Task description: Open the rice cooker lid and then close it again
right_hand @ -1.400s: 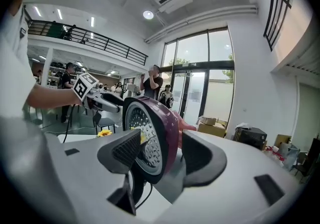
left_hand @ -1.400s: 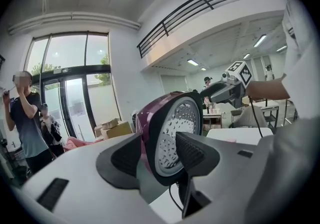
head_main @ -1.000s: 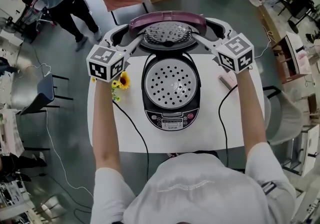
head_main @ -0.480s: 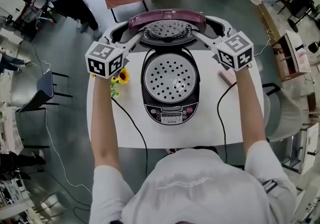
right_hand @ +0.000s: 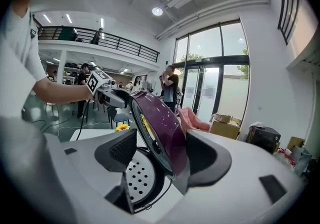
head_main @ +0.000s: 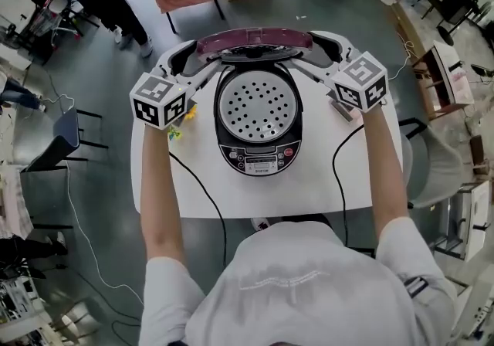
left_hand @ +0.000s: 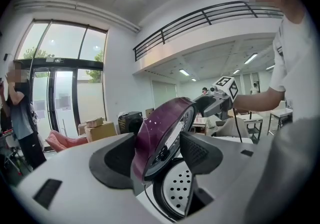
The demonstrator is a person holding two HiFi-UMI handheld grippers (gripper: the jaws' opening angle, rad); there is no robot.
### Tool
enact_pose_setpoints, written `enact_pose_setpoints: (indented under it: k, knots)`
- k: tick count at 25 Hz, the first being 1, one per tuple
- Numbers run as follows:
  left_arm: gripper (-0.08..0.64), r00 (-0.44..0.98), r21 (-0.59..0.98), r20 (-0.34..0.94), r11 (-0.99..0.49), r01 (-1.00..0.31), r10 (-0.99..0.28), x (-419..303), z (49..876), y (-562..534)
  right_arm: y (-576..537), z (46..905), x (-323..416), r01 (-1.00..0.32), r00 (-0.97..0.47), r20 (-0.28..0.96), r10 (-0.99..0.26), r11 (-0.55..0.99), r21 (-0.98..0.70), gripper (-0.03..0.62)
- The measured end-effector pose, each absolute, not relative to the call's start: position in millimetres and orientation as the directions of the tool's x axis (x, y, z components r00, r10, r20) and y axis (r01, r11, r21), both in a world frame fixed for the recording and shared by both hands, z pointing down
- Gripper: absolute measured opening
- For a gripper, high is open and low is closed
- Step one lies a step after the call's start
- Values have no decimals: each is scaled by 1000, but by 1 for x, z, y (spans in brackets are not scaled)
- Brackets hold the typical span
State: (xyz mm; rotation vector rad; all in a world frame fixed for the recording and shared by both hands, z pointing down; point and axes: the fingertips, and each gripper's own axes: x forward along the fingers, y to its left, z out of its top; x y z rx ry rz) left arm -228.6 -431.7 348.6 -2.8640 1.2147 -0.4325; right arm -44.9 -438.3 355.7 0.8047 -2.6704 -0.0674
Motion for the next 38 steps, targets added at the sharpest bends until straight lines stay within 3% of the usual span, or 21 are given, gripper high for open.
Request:
enact_pose_setpoints:
  k: [17, 38]
  knots:
    - [353, 699, -75, 371, -770, -634, -612, -216, 405, -333, -339, 410, -43, -474, -779, 418, -468, 875, 97, 344]
    - [364, 711, 33, 419, -773, -633, -564, -214, 464, -293, -299, 468, -45, -492, -779, 465, -421, 870, -37, 360]
